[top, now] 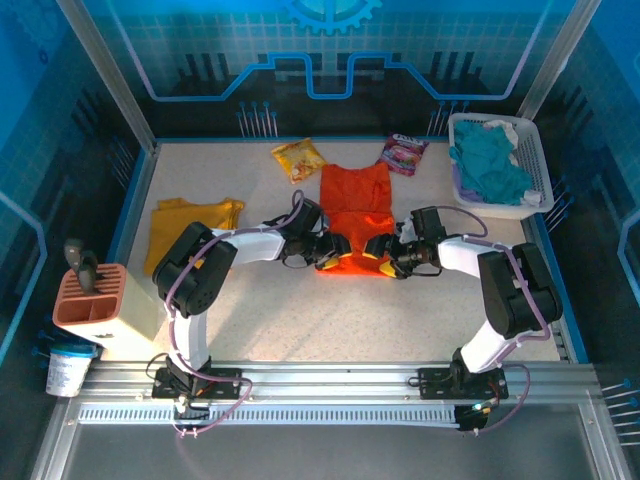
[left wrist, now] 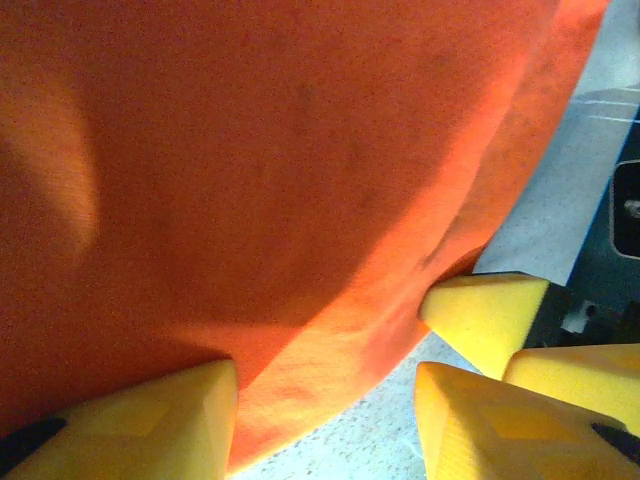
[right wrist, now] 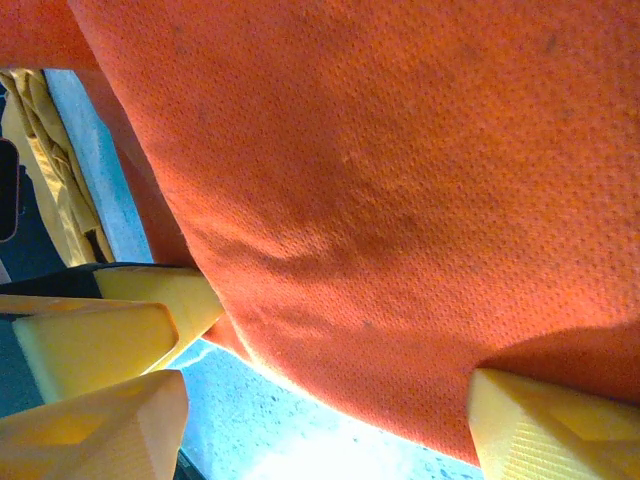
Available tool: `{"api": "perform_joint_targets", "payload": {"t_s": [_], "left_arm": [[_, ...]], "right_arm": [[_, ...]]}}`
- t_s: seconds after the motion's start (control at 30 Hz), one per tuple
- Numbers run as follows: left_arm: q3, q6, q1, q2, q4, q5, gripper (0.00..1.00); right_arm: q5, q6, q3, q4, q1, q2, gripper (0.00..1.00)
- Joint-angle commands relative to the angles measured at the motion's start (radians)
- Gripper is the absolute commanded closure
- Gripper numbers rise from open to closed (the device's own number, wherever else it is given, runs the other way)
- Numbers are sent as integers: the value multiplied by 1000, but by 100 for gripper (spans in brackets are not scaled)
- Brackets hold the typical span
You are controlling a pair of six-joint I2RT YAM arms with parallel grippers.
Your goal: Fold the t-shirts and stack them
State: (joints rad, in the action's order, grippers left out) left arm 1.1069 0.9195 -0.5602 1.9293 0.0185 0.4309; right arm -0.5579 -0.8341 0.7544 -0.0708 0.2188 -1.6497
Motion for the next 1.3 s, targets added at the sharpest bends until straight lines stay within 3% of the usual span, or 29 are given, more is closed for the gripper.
{"api": "perform_joint_targets", "payload": {"t_s": [0.0,0.23,0.47,0.8,1.07,1.27], "left_arm": [[-18,-67,26,-3,77,-37,50],[10,-114,89,-64,146,-25,51],[166,-72,88,-85,146,68,52],[370,26,-2,150,2,155,52],[483,102,38,386,-150,211,53],[450,110,61,330,-176,250,53]], "right_arm": [[78,32,-25,-107,-29,-14,26],[57,43,0,-146,-55,42,26],[25,42,118,-213,-62,105,26],[62,2,154,-221,-106,167,24],[50,3,63,-209,-112,204,24],[53,40,21,-233,-121,198,24]]}}
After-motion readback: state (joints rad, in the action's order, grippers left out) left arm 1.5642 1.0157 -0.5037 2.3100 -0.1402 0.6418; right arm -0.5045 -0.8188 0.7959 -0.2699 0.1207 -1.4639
